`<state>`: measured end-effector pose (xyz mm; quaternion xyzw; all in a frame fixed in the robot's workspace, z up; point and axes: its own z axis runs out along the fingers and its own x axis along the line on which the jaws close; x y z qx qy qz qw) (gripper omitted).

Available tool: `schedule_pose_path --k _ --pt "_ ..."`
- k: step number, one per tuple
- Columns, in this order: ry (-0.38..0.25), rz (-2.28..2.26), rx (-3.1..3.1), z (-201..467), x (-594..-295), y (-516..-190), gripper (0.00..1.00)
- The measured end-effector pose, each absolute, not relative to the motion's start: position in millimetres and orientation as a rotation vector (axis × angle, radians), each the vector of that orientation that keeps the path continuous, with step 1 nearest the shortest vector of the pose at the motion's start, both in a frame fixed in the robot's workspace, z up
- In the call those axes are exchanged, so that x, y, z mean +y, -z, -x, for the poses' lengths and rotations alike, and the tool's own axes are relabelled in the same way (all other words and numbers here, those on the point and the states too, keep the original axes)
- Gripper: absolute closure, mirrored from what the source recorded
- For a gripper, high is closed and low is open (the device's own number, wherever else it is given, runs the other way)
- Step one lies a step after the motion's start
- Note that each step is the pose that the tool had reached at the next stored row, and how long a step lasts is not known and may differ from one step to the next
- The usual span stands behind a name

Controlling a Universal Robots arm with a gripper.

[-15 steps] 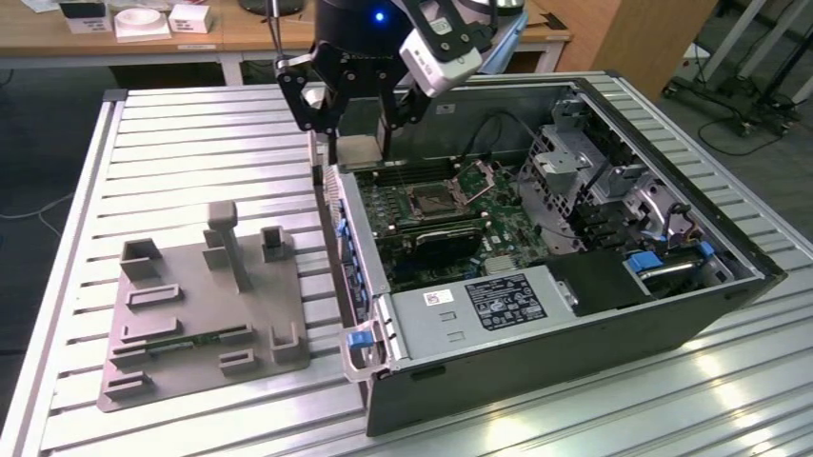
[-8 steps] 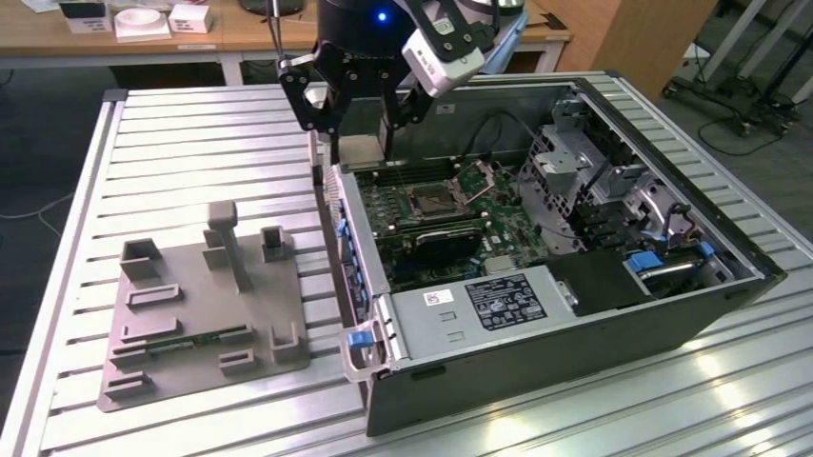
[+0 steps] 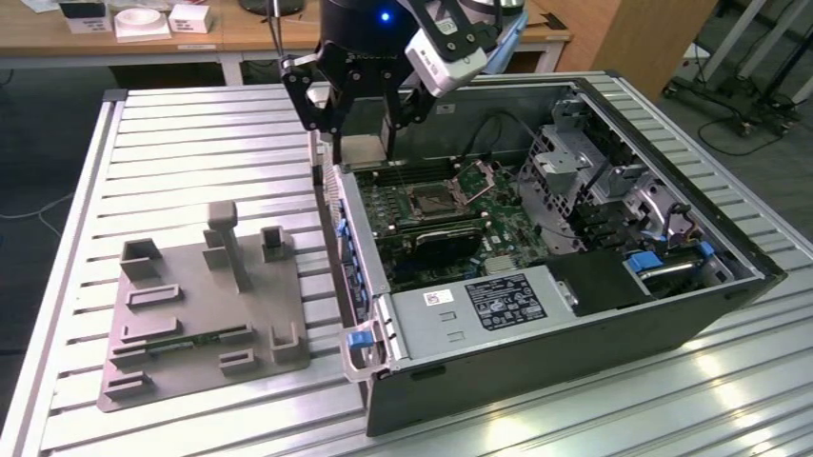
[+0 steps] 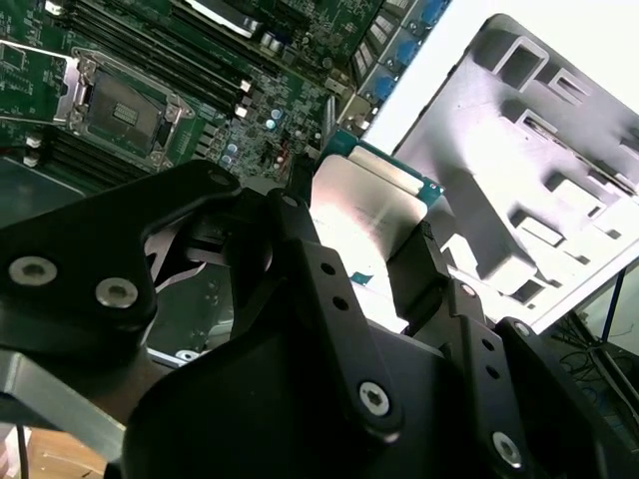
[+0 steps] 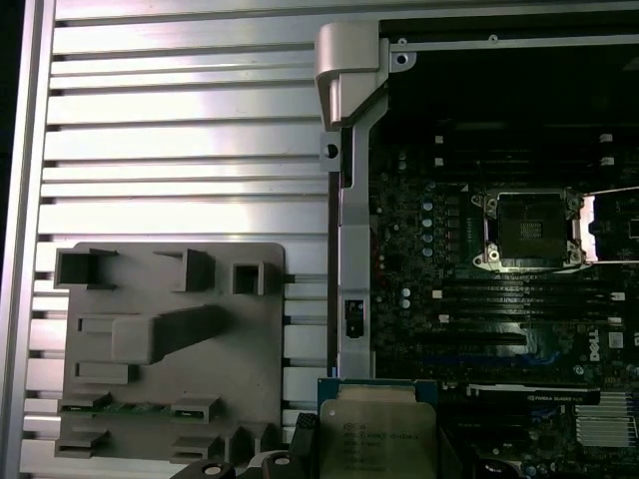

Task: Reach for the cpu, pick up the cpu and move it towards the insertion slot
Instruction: 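Pick up the cpu and move it towards the insertion slot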

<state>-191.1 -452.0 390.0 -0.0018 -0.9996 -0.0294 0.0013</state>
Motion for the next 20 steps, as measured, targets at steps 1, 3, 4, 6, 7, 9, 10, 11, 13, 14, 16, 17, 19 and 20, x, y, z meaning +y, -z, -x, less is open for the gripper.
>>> schedule_pose_path --k 1,3,4,6,7,9,10,11,13,14,16,17,19,20 --pt "0.092 0.006 -3.138 190.8 -452.0 -390.0 0.45" --pt "0.092 0.006 -3.138 190.1 -452.0 -389.9 0.45" --pt "0.092 0.006 -3.138 189.7 -452.0 -389.9 0.45" --pt "0.092 0.006 -3.138 188.9 -452.0 -389.9 0.45" --pt "0.092 0.006 -3.138 188.4 -452.0 -389.9 0.45" --pt "0.092 0.006 -3.138 187.2 -452.0 -389.9 0.45" --pt "0.092 0.006 -3.138 186.6 -452.0 -389.9 0.45" --pt "0.092 0.006 -3.138 186.0 -452.0 -389.8 0.45" --pt "0.092 0.006 -3.138 184.7 -452.0 -389.8 0.45" --pt "0.092 0.006 -3.138 184.0 -452.0 -389.8 0.45" --pt "0.092 0.006 -3.138 182.5 -452.0 -389.8 0.45" --pt "0.092 0.006 -3.138 182.0 -452.0 -389.8 0.45" --pt "0.092 0.006 -3.138 181.3 -452.0 -389.8 0.45" --pt "0.092 0.006 -3.138 181.1 -452.0 -389.8 0.45"
